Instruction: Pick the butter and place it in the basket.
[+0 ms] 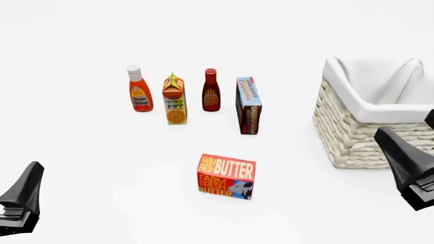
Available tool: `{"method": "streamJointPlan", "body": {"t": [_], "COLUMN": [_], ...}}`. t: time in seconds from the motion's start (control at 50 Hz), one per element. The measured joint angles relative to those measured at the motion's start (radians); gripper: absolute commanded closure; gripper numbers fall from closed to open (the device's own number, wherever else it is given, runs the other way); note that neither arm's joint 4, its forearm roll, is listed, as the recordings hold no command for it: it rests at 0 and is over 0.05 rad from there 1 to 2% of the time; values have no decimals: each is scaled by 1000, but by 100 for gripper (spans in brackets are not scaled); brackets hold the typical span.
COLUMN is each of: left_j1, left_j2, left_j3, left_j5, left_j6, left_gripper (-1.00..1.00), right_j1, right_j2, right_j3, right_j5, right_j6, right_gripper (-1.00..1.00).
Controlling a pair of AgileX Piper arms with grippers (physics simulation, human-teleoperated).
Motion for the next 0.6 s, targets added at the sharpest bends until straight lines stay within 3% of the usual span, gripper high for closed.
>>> {"method": "streamJointPlan", "body": {"t": [0.32,0.6], "left_j1": [0,0], "left_j2": [0,0], "left_j3": [0,0], "left_j5": [0,0], "left_j6": [0,0], "left_gripper": [-100,-100], "right_j1": [127,205], "right_j2": [122,305], "right_j3": [-110,-226], "right_j5": [110,137], "right_j6": [-99,-183], "right_gripper": [-100,-100]}}
